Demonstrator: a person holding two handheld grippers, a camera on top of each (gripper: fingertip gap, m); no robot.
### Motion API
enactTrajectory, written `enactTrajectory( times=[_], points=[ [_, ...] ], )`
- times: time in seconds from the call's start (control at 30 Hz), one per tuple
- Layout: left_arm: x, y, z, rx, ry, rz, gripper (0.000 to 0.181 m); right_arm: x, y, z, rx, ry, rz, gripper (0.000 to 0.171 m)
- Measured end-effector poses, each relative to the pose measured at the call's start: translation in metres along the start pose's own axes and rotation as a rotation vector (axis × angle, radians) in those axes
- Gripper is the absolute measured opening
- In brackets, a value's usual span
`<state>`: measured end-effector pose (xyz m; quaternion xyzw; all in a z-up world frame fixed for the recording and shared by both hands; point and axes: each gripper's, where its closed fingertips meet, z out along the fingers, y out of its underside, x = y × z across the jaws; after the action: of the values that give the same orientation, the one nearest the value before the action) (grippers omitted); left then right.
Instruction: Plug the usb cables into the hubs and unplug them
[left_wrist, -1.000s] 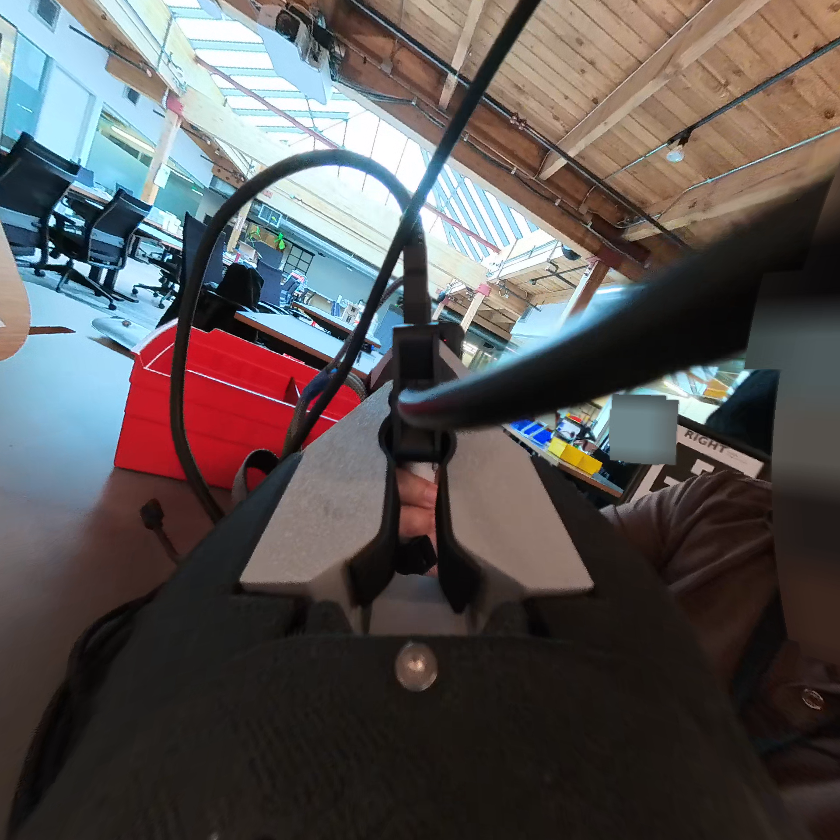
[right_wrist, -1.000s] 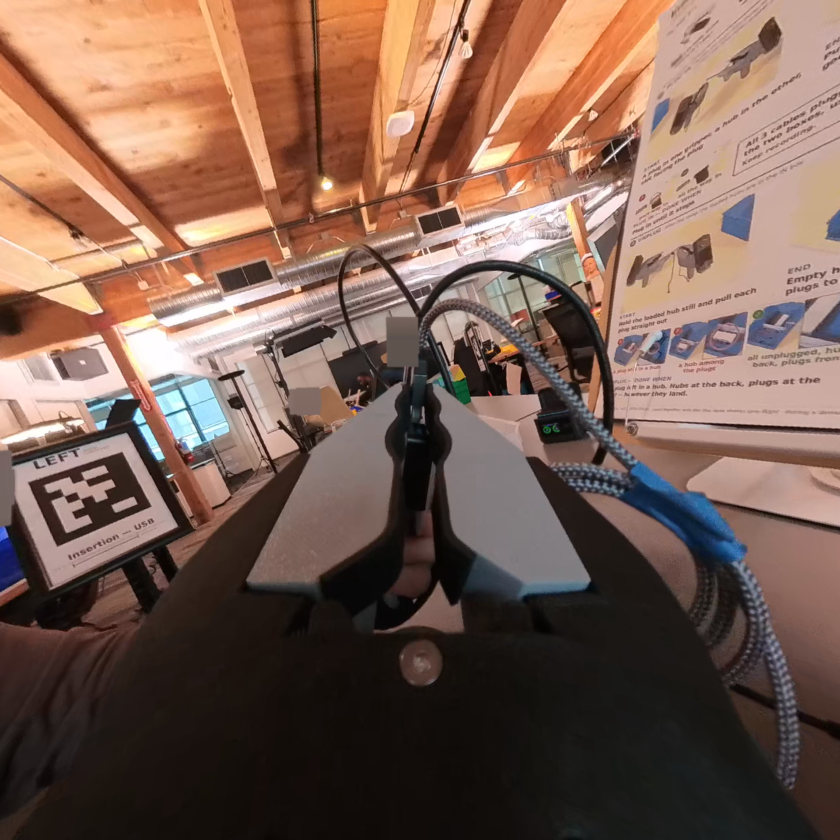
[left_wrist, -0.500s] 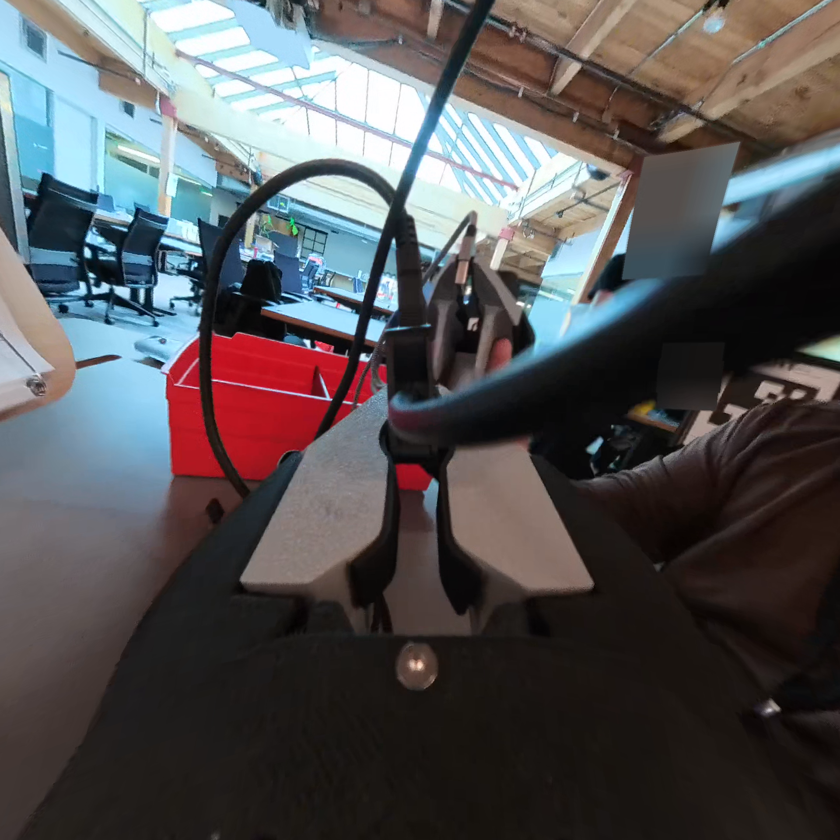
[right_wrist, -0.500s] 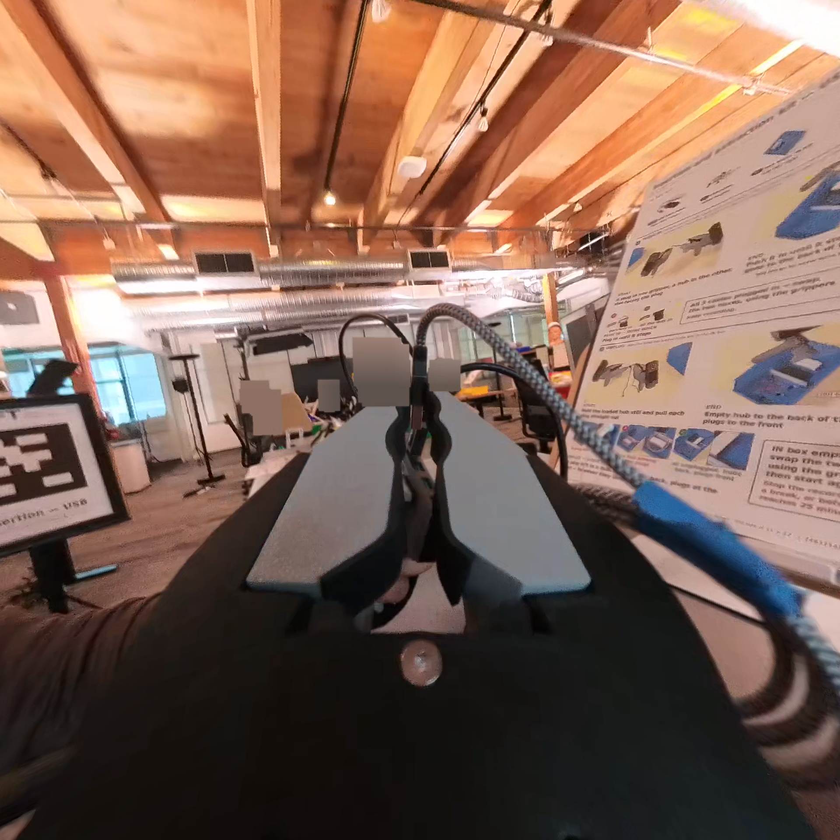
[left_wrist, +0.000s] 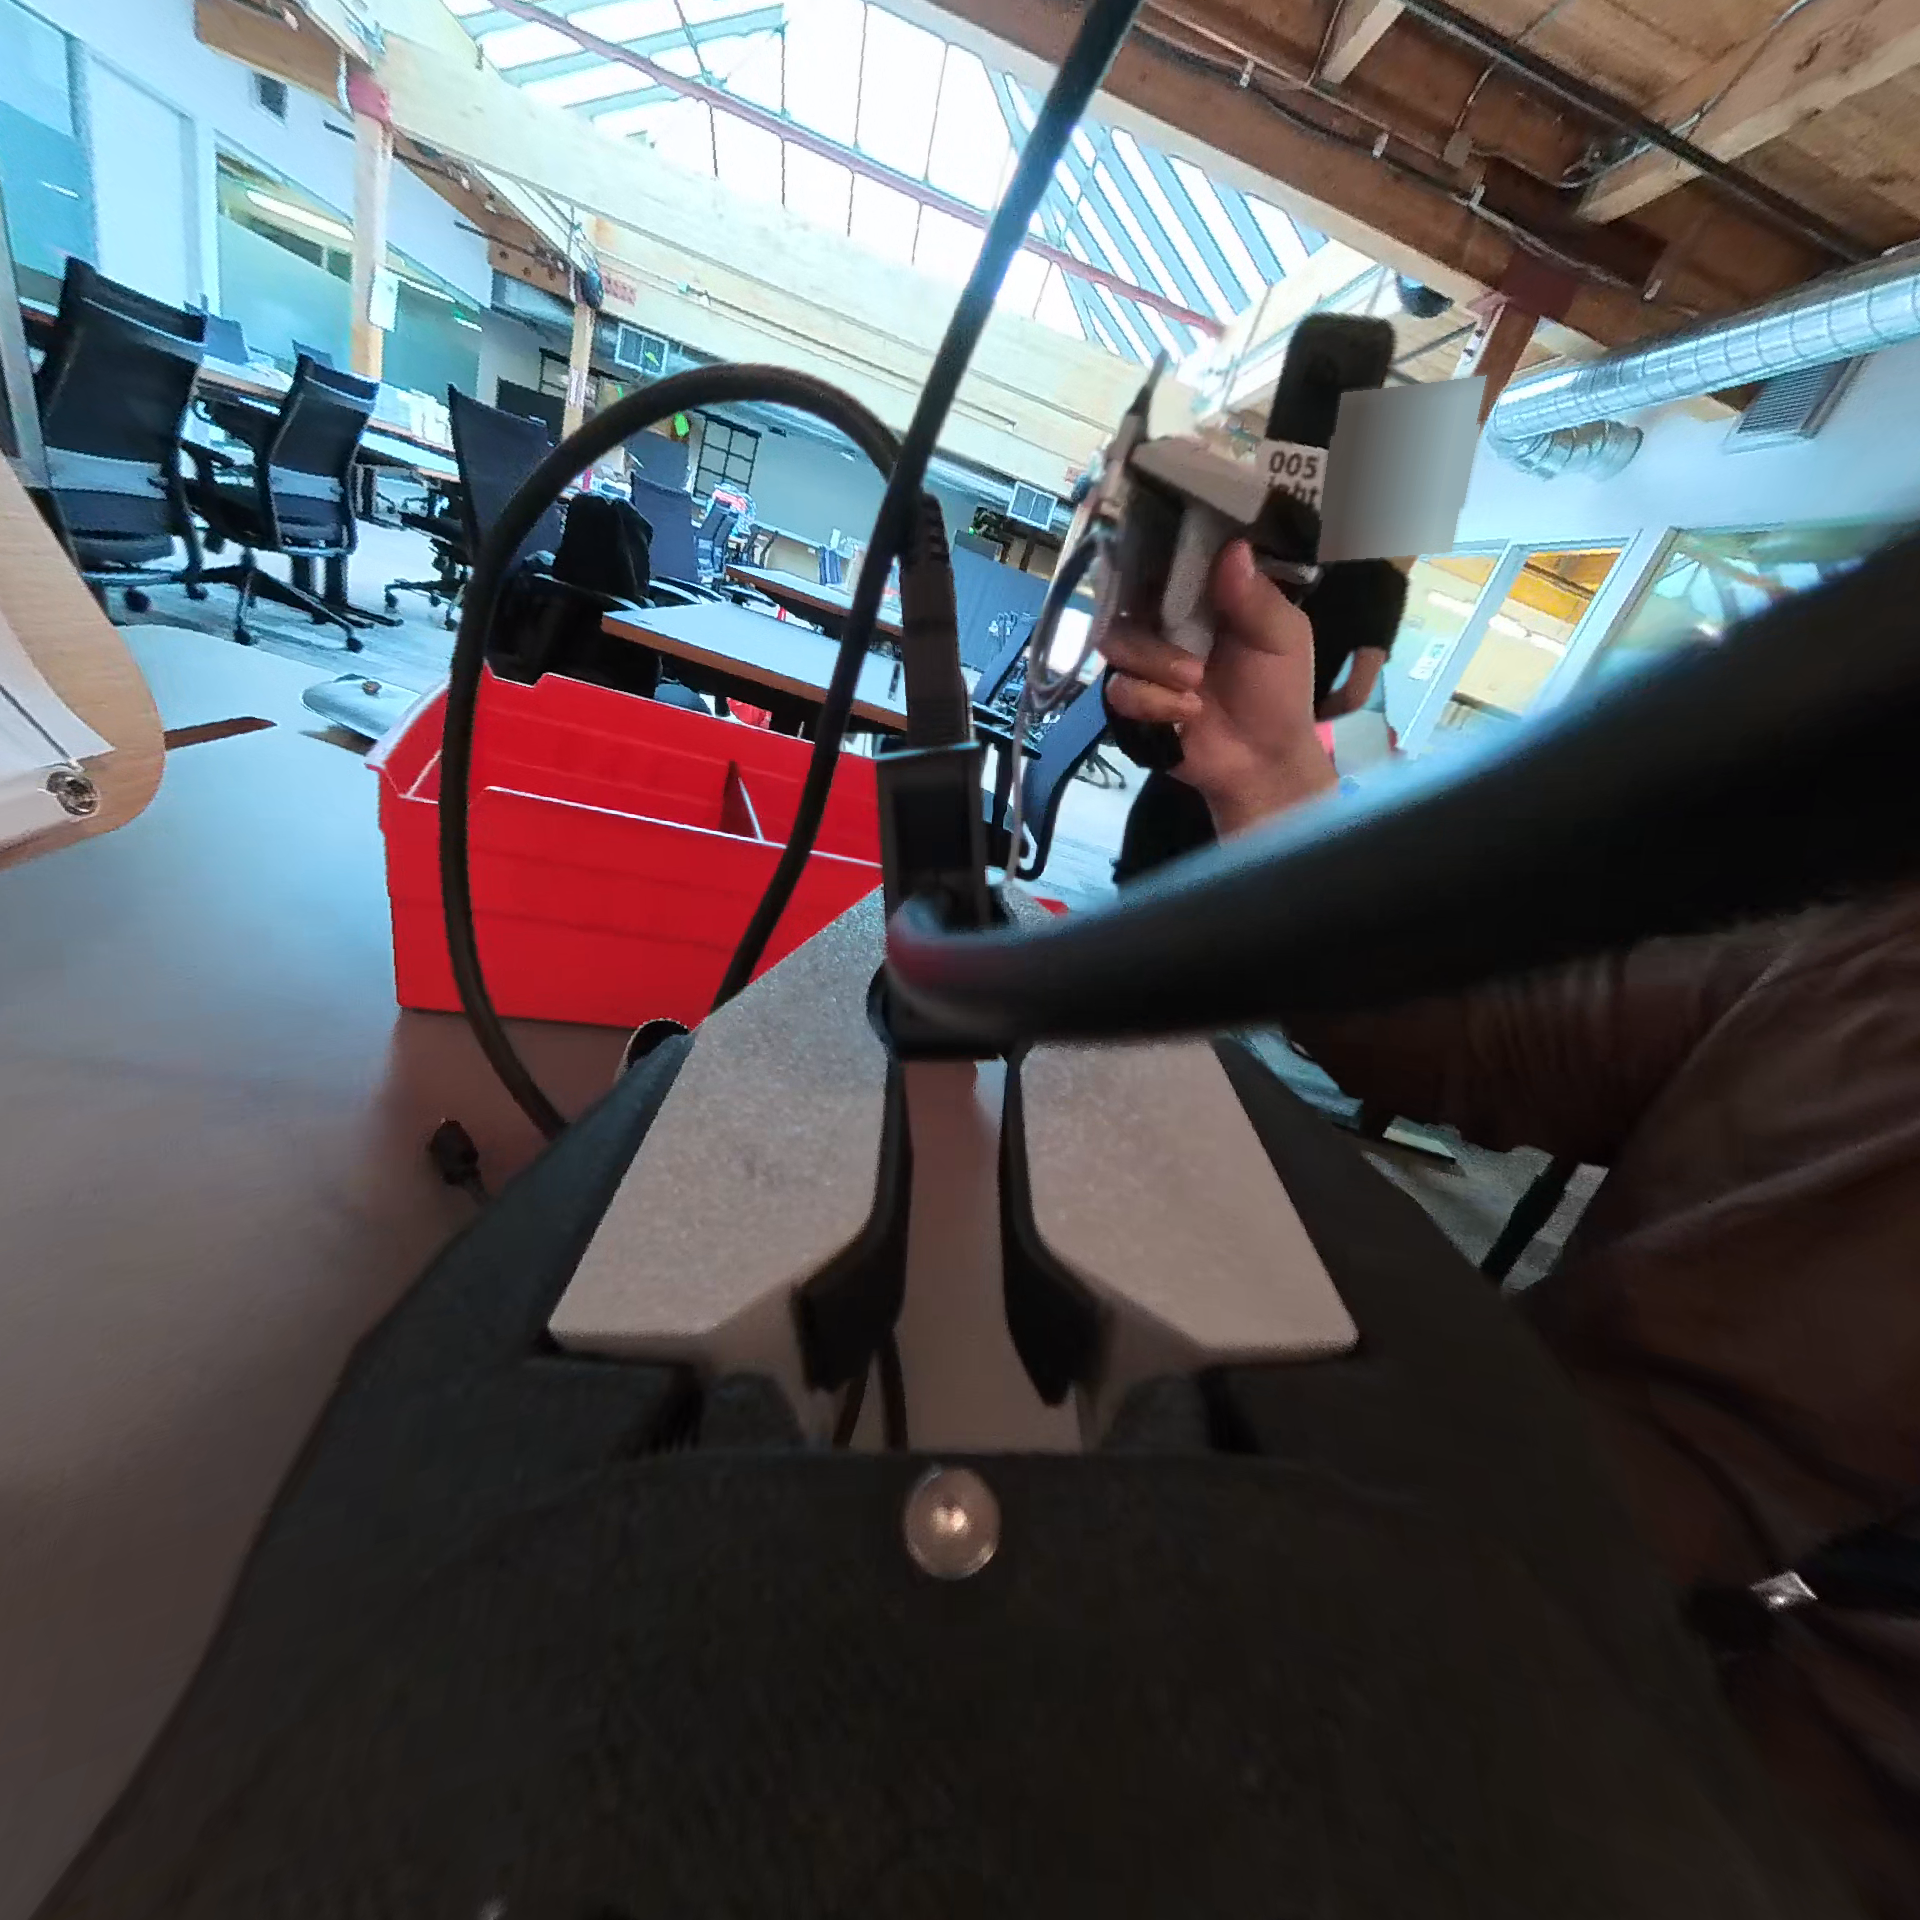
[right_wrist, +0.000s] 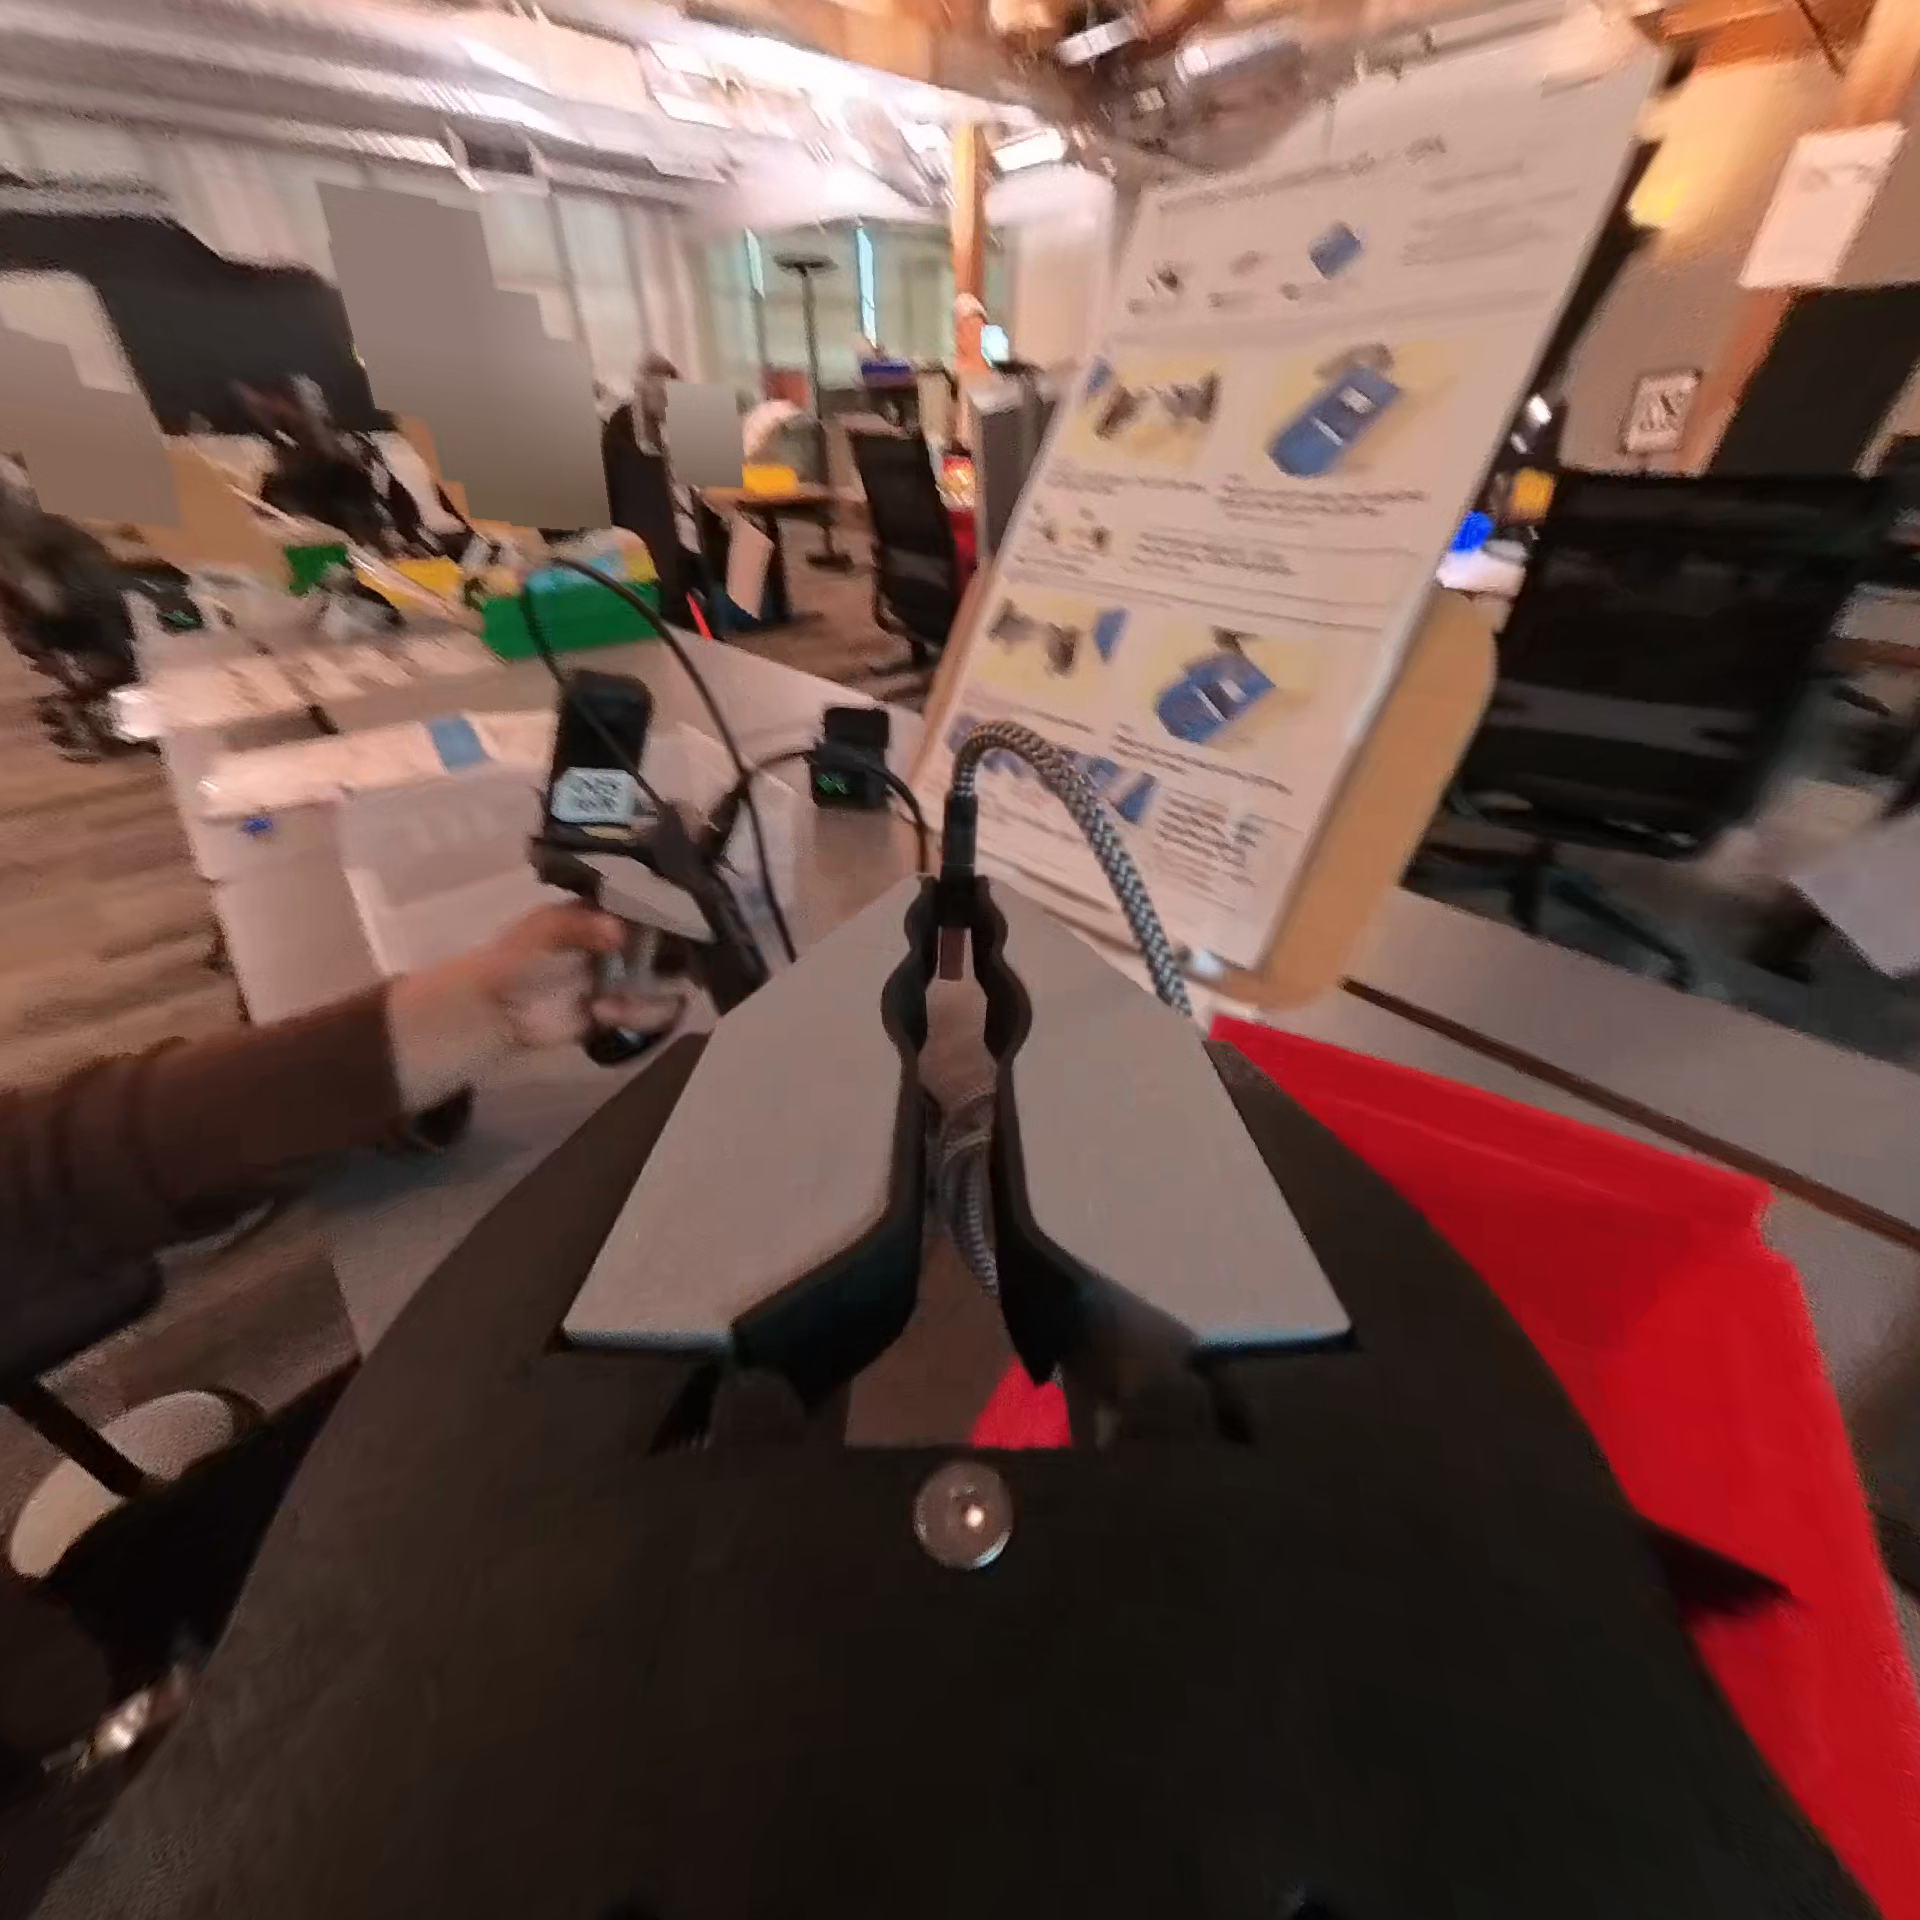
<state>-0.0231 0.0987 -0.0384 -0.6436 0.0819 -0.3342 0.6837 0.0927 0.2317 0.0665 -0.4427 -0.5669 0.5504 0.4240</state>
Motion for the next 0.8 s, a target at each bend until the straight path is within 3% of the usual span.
enactTrajectory(
  times=[0.13,0.3,0.4,0.47,0.6,0.73,0.8],
  points=[
    [-0.002,0.002,0.0,-0.006,-0.002,-0.018,0.009,0.044,0.059,-0.011,-0.263,0.105,0.075,0.002],
    [-0.009,0.006,-0.001,-0.008,-0.01,-0.058,0.009,0.131,0.168,-0.041,-0.674,0.445,0.002,0.005],
    [-0.012,0.009,-0.001,-0.023,-0.017,-0.079,0.009,0.148,0.217,-0.059,-0.927,0.538,0.026,0.011],
    [-0.013,0.01,-0.001,-0.03,-0.022,-0.089,0.009,0.151,0.213,-0.056,-0.933,0.592,-0.02,0.03],
    [-0.014,0.014,0.001,-0.046,-0.025,-0.093,0.009,0.13,0.146,-0.025,-0.743,0.626,-0.147,0.048],
    [-0.011,0.016,0.004,-0.05,-0.004,-0.096,0.009,0.016,0.084,0.06,-0.401,0.146,-0.059,0.035],
    [-0.01,0.016,0.004,-0.049,0.007,-0.093,0.009,-0.032,0.076,0.096,-0.314,-0.058,-0.001,0.024]
  ],
)
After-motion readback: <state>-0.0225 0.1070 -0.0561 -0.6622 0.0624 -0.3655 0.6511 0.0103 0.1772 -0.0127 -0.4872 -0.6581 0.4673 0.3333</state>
